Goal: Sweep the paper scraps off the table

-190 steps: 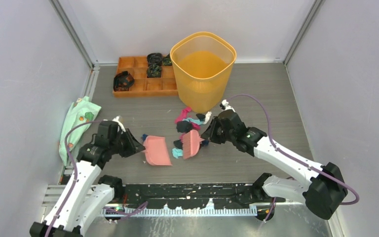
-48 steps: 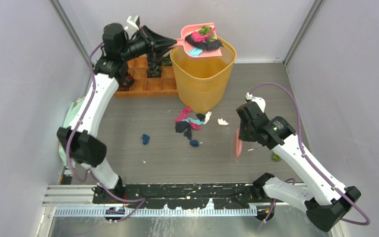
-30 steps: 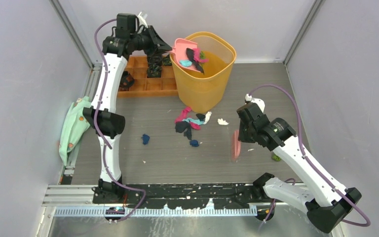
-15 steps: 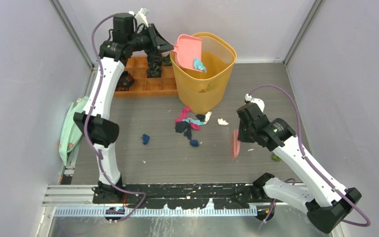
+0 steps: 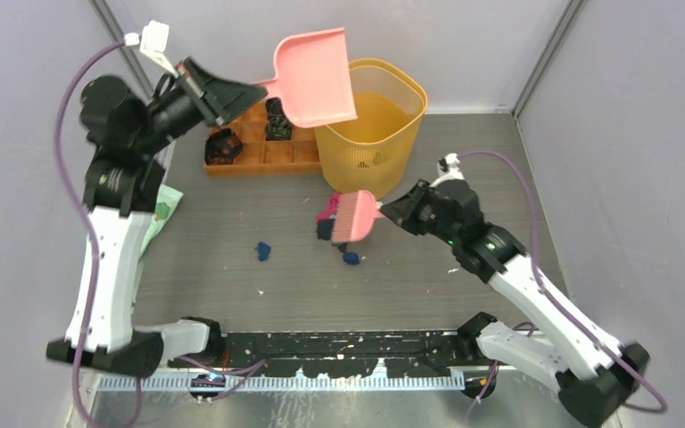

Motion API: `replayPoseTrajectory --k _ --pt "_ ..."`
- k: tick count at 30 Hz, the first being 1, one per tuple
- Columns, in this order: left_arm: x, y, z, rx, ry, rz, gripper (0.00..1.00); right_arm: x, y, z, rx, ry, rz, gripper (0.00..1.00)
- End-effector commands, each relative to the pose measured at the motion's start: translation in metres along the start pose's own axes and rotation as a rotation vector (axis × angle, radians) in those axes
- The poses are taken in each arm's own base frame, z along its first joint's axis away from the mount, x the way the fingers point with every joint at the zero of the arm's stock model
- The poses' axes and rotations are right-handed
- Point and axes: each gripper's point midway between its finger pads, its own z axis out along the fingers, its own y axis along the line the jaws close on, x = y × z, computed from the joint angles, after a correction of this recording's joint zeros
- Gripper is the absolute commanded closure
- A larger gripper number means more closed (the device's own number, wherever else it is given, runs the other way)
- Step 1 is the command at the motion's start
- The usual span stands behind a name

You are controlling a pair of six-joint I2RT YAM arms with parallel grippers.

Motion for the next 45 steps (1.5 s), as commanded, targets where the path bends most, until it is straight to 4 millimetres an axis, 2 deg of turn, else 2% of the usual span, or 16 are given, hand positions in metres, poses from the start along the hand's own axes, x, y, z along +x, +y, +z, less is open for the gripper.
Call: replayPoseTrajectory --k 1,2,3,7,11,13,17,23,30,32,34,36,39,41,45 --pt "0.039 0.041 -0.037 -0.250 0.035 -0.028 0.99 -0.008 0.049 0.064 -0.214 -0.022 0.264 0.99" --pt "0.050 0.052 -0.047 -0.303 0.048 -0.032 0.99 -0.014 0.059 0.077 -0.261 -0.051 0.286 0.99" --pt "0.061 0.062 -0.056 -0.351 0.055 -0.033 0.99 -0.011 0.057 0.096 -0.251 -0.056 0.302 0.99" --pt "0.101 0.102 -0.094 -0.529 0.059 -0.044 1.00 -0.004 0.053 0.145 -0.167 -0.121 0.303 0.99" --pt "0.138 0.123 -0.109 -0.572 0.123 -0.086 1.00 0.009 0.045 0.175 -0.065 -0.208 0.298 0.99" --pt "0.152 0.131 -0.114 -0.587 0.151 -0.098 1.00 0.020 0.028 0.181 0.031 -0.241 0.309 0.99" --pt "0.181 0.149 -0.122 -0.622 0.215 -0.141 0.99 0.044 -0.016 0.172 0.229 -0.249 0.319 0.99" --pt "0.216 0.172 -0.127 -0.645 0.281 -0.203 0.99 0.067 -0.078 0.133 0.383 -0.230 0.312 0.99" --pt "0.243 0.188 -0.131 -0.651 0.321 -0.250 0.99 0.084 -0.126 0.075 0.448 -0.193 0.302 0.99" --pt "0.251 0.191 -0.131 -0.647 0.334 -0.270 0.99 0.085 -0.129 0.062 0.428 -0.184 0.312 0.99" --pt "0.258 0.197 -0.129 -0.639 0.338 -0.294 0.99 0.088 -0.120 0.057 0.369 -0.149 0.299 0.99" --pt "0.269 0.203 -0.123 -0.618 0.350 -0.336 0.99 0.083 -0.099 0.055 0.297 -0.110 0.225 0.99" --pt "0.288 0.211 -0.115 -0.576 0.390 -0.400 1.00 0.057 -0.048 0.045 0.166 -0.090 0.078 0.99" --pt "0.300 0.216 -0.112 -0.566 0.413 -0.417 1.00 0.035 -0.019 0.028 0.088 -0.110 -0.019 0.99" --pt "0.318 0.221 -0.114 -0.573 0.439 -0.442 0.99 0.001 0.017 -0.010 0.066 -0.095 -0.210 0.99"
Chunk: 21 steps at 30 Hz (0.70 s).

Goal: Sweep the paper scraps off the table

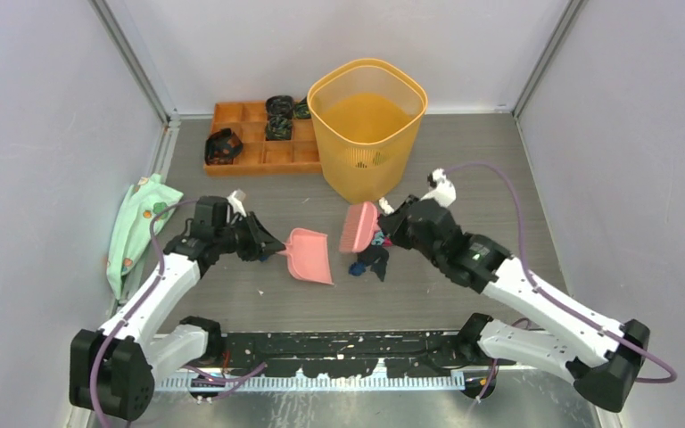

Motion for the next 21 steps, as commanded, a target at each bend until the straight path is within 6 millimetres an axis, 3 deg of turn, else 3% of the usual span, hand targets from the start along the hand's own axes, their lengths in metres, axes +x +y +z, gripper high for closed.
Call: replayPoseTrajectory --k 1,5,7,9,15,21 --pt "0.001 -0.020 0.007 0.104 -0.002 0.033 1.00 -0.050 0.035 -0.056 -0.045 -0.002 -0.312 0.99" --pt "0.015 -0.006 0.020 0.066 0.048 0.007 0.99 -0.072 0.000 -0.083 0.252 0.092 -0.530 0.99" --pt "0.021 0.000 0.027 0.058 0.064 -0.012 0.99 -0.088 -0.023 -0.091 0.436 0.077 -0.603 0.99" --pt "0.024 0.002 0.035 0.060 0.066 -0.030 0.99 -0.091 -0.034 -0.088 0.537 0.096 -0.658 0.99" --pt "0.028 0.004 0.060 0.060 0.071 -0.062 0.99 -0.058 -0.054 -0.038 0.651 0.208 -0.739 0.99" --pt "0.024 0.024 0.081 0.031 0.021 -0.113 0.99 -0.023 -0.043 0.013 0.543 0.240 -0.704 0.99"
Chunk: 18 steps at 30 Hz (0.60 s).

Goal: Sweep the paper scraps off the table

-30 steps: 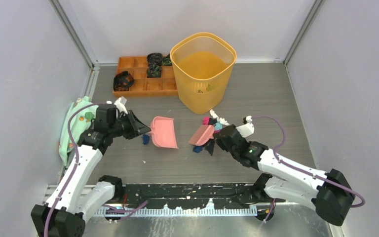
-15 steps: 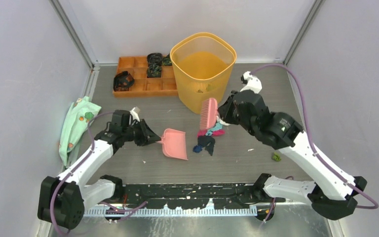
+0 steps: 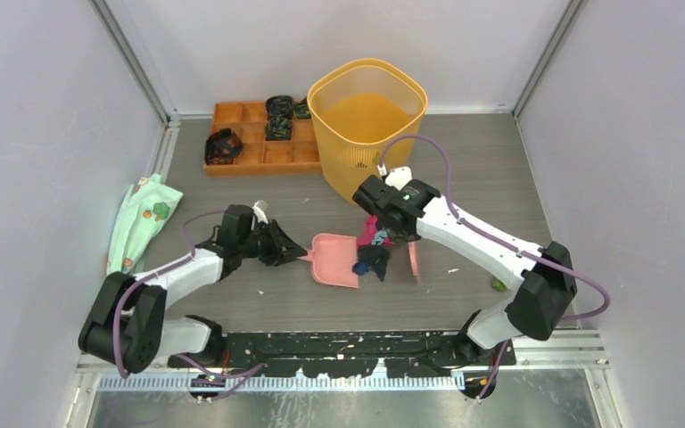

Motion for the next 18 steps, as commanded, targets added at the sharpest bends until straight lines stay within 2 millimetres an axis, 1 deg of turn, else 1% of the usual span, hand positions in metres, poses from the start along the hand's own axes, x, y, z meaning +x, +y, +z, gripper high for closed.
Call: replayPoseTrajectory --k 1,4,6,11,14,18 --pt "-0.011 0.022 0.016 -0.045 -0.078 -0.027 1.00 -0.022 0.026 0.005 -0.088 -0.086 0.038 0.99" --pt "-0.009 0.036 0.025 -0.063 -0.082 -0.056 0.99 -0.023 0.051 0.009 -0.150 -0.098 0.020 0.99" --pt "-0.008 0.044 0.029 -0.070 -0.093 -0.077 1.00 -0.021 0.072 0.007 -0.196 -0.109 -0.013 0.99" --pt "-0.007 0.060 0.037 -0.080 -0.124 -0.117 0.99 -0.014 0.110 0.001 -0.231 -0.112 -0.097 0.99" --pt "-0.008 0.064 0.039 -0.079 -0.140 -0.127 0.99 -0.011 0.128 -0.008 -0.259 -0.124 -0.127 0.99" --pt "-0.007 0.065 0.040 -0.072 -0.142 -0.138 0.99 -0.011 0.143 -0.025 -0.317 -0.144 -0.116 0.99"
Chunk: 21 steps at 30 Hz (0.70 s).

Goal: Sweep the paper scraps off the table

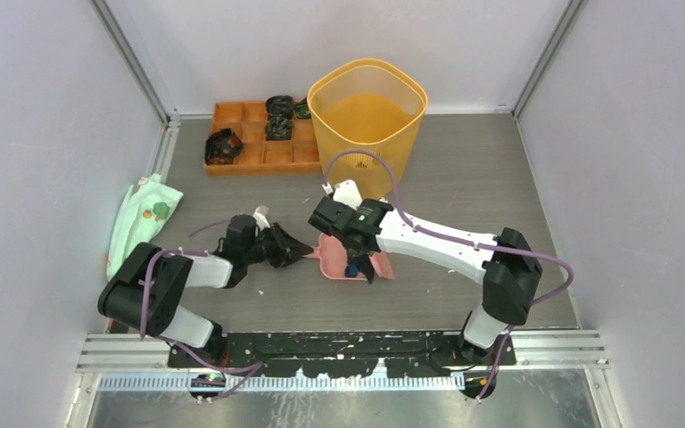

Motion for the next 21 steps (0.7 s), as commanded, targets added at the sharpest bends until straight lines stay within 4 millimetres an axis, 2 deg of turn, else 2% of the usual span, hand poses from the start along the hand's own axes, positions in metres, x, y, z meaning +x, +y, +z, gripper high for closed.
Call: replayPoseTrajectory --k 1,6,9,16,18,21 --pt "-0.005 0.050 0.003 -0.173 -0.086 -0.036 1.00 -0.025 0.036 -0.024 -0.151 -0.076 0.095 0.99" --pt "0.001 0.050 0.006 -0.147 -0.064 -0.054 0.99 -0.039 0.036 -0.040 -0.201 -0.132 0.135 0.99" --pt "0.003 0.055 0.005 -0.154 -0.065 -0.066 1.00 -0.044 0.028 -0.050 -0.191 -0.150 0.159 0.99" --pt "0.001 0.066 0.006 -0.166 -0.109 -0.114 1.00 -0.050 -0.048 -0.078 0.091 -0.201 0.145 0.99" --pt "-0.001 0.068 0.006 -0.165 -0.128 -0.136 0.99 -0.053 -0.064 -0.079 0.154 -0.214 0.135 0.99" --pt "-0.004 0.069 0.009 -0.161 -0.148 -0.160 0.99 -0.058 -0.077 -0.067 0.211 -0.211 0.117 0.99"
